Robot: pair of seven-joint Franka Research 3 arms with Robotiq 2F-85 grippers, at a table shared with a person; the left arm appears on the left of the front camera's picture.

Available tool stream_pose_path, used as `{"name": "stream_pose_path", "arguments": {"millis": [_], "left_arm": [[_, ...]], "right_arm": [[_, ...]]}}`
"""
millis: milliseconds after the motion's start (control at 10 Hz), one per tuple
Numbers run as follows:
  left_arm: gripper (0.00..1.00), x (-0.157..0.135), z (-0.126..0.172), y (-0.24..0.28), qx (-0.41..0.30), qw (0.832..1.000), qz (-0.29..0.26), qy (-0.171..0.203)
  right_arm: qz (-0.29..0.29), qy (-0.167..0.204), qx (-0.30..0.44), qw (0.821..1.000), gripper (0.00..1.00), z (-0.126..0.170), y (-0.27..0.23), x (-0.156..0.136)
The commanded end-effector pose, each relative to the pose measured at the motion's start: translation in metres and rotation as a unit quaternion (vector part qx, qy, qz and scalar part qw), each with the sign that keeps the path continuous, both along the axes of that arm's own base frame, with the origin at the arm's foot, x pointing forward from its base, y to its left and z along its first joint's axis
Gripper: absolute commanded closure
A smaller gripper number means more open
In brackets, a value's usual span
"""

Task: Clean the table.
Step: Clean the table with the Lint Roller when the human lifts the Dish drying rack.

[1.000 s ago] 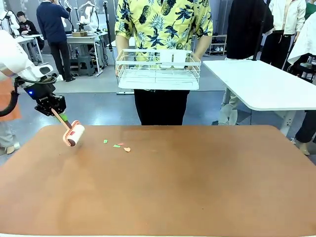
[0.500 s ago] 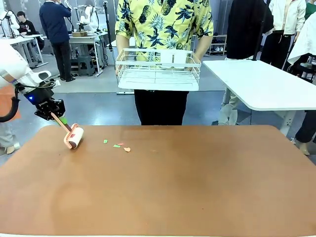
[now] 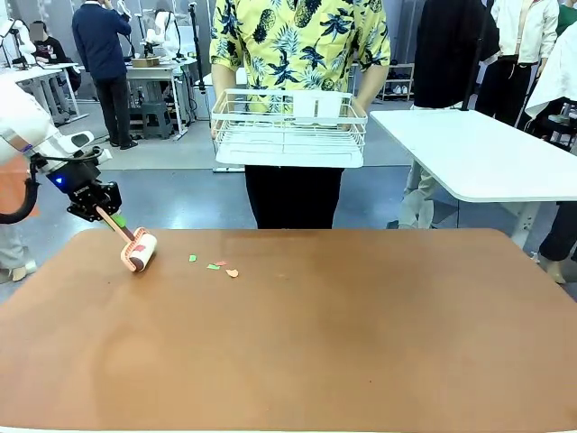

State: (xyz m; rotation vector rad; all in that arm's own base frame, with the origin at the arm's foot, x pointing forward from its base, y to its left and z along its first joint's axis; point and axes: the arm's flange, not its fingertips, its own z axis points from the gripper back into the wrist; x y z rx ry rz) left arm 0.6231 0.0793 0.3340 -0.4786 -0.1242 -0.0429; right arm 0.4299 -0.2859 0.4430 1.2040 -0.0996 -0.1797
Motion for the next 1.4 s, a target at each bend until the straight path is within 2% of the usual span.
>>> {"name": "stream_pose_path", "arguments": {"millis": [0, 100, 400, 900, 1100, 1300], "left_arm": [[0.81, 0.003, -0.01, 0.003, -0.023, 1.0, -0.014, 0.007], [1.0, 0.003, -0.015, 0.001, -0.024, 1.0, -0.015, 0.005], [1.0, 0.001, -0.029, -0.009, -0.046, 0.999, -0.023, 0.007], [1.0, 0.001, -0.056, -0.048, -0.064, 0.996, -0.05, 0.034], [1.0, 0.001, -0.06, -0.063, -0.088, 0.994, -0.057, 0.03], [1.0, 0.0, -0.068, -0.082, -0.094, 0.992, -0.074, 0.048]], "right_arm": [[0.0, -0.002, -0.001, 1.0, 0.0, 0.003, 0.0, -0.001], [0.0, -0.002, -0.001, 1.0, 0.0, 0.003, 0.0, -0.001], [0.0, -0.002, -0.001, 1.0, 0.0, 0.003, 0.0, -0.001], [0.0, -0.002, -0.001, 1.0, 0.0, 0.003, 0.0, -0.001], [0.0, -0.002, -0.001, 1.0, 0.0, 0.003, 0.0, -0.001], [0.0, -0.002, -0.001, 1.0, 0.0, 0.003, 0.0, -0.001]]}}
